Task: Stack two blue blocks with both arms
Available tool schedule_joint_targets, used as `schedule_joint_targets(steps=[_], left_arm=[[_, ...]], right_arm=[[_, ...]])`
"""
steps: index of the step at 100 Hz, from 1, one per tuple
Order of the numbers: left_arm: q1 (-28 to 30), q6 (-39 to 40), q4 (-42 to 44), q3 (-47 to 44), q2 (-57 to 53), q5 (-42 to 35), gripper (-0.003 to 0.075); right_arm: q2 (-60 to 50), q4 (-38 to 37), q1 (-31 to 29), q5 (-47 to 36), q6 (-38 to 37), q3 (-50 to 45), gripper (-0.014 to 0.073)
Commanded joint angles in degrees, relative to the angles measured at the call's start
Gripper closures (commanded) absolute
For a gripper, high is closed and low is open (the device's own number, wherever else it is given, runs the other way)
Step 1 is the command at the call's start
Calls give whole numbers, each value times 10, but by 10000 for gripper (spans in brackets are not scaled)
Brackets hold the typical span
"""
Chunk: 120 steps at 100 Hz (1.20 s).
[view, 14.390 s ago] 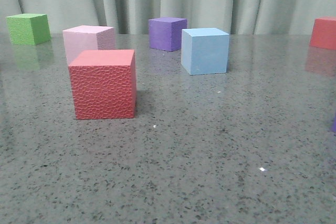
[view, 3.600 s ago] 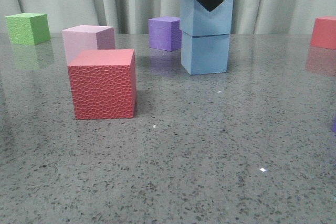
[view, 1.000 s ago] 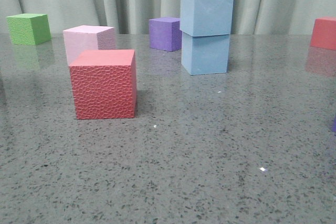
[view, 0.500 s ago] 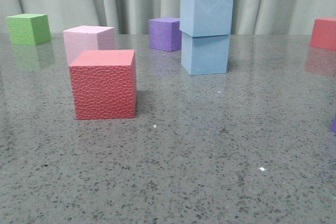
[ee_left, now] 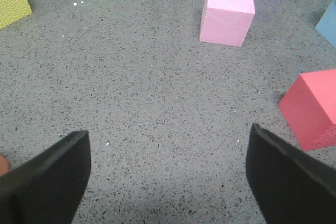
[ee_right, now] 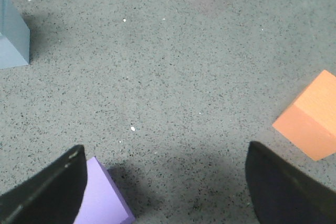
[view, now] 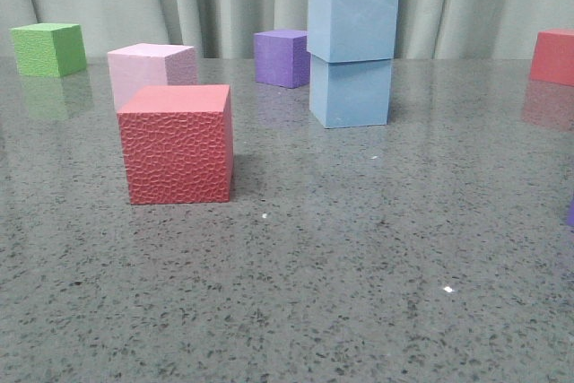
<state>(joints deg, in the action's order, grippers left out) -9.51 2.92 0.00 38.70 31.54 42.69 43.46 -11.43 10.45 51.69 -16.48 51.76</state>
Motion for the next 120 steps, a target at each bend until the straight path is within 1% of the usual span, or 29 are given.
schedule_joint_targets(steps=[1, 9, 18, 28, 37, 40, 44, 45, 46, 51, 54, 58, 68, 78, 85, 120], left_arm=[[2, 7, -4, 15, 0, -44, 153], [2, 7, -4, 15, 0, -44, 153], [2, 7, -4, 15, 0, -44, 153], [2, 7, -4, 15, 0, -44, 154], [2, 7, -4, 15, 0, -44, 167], [2, 7, -4, 15, 0, -44, 185], [2, 7, -4, 15, 0, -44, 210], [2, 7, -4, 15, 0, -44, 229], [2, 7, -4, 15, 0, -44, 229], [2, 7, -4, 15, 0, -44, 279], [2, 7, -4, 15, 0, -44, 320], [2, 7, -4, 15, 0, -44, 364], [2, 7, -4, 15, 0, -44, 510], [2, 7, -5, 15, 0, -44, 647], [2, 7, -6, 15, 0, -44, 739], [2, 7, -6, 15, 0, -44, 739]], right_arm=[[-2, -16, -3, -38, 6, 12, -15], [-2, -16, -3, -38, 6, 12, -10], [-2, -16, -3, -38, 6, 12, 43], [-2, -16, -3, -34, 6, 12, 163], [-2, -16, -3, -29, 6, 12, 308], [-2, -16, -3, -27, 6, 12, 363], [-2, -16, -3, -26, 6, 12, 415], [-2, -16, -3, -25, 6, 12, 435], [-2, -16, -3, -25, 6, 12, 445], [-2, -16, -3, -24, 6, 12, 506], [-2, -16, -3, -23, 6, 12, 545], [-2, -16, -3, -23, 6, 12, 578], [-2, -16, -3, -23, 6, 12, 652], [-2, -16, -3, -23, 6, 12, 700], [-2, -16, -3, -23, 6, 12, 716], [-2, -16, -3, -20, 6, 12, 715]])
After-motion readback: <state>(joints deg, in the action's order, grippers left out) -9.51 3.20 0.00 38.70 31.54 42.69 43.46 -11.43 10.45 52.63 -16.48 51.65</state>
